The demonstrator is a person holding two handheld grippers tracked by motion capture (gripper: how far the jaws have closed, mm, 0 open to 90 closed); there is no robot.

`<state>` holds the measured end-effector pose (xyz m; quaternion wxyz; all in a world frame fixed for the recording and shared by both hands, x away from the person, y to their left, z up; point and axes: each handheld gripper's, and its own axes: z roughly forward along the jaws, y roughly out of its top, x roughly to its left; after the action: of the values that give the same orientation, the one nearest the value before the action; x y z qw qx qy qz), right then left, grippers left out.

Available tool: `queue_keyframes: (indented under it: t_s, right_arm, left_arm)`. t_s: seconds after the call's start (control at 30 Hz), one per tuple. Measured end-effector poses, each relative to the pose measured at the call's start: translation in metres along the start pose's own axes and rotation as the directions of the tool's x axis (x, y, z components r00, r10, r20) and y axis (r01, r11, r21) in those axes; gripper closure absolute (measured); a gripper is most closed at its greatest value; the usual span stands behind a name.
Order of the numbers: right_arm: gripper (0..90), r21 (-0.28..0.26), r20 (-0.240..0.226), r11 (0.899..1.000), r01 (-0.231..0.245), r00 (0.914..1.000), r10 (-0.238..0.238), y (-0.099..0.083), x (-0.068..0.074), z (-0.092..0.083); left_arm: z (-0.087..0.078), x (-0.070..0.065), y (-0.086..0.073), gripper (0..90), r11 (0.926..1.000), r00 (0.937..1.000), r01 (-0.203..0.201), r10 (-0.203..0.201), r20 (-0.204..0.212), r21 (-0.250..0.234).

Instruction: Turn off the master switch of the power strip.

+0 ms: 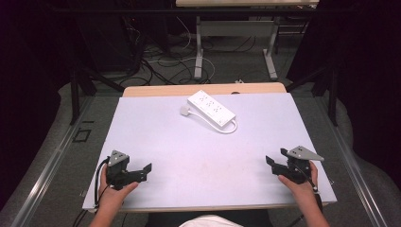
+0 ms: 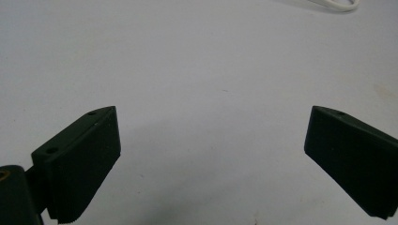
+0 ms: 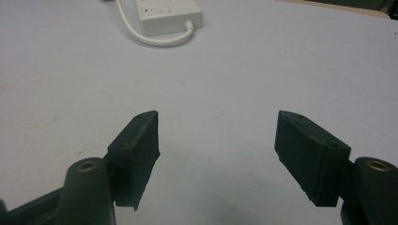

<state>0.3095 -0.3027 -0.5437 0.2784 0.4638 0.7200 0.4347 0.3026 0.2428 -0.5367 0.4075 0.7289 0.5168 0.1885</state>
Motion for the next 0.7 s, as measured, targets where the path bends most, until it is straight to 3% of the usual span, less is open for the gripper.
queue_keyframes:
  t_s: [0.5, 0.57, 0.7]
  right_arm:
    - [35.1, 0.043, -0.009, 0.999, 0.016, 0.9998, -0.015, 0.022, 0.005, 0.004]
    - [35.2, 0.050, -0.022, 0.999, 0.000, 0.9998, 0.001, 0.024, 0.006, 0.005]
    - [36.8, 0.066, -0.060, 0.998, 0.017, 0.9981, -0.014, 0.033, 0.008, 0.010]
  left_arm:
    - [-0.001, 0.000, -0.001, 6.1, 0.9999, 0.9999, 0.013, -0.013, -0.010, -0.004]
    - [-0.002, 0.000, -0.001, 6.2, 1.0000, 0.9999, 0.008, -0.008, -0.011, 0.001]
    - [-0.003, 0.000, -0.002, 6.6, 0.9999, 0.9998, 0.013, -0.013, -0.016, -0.003]
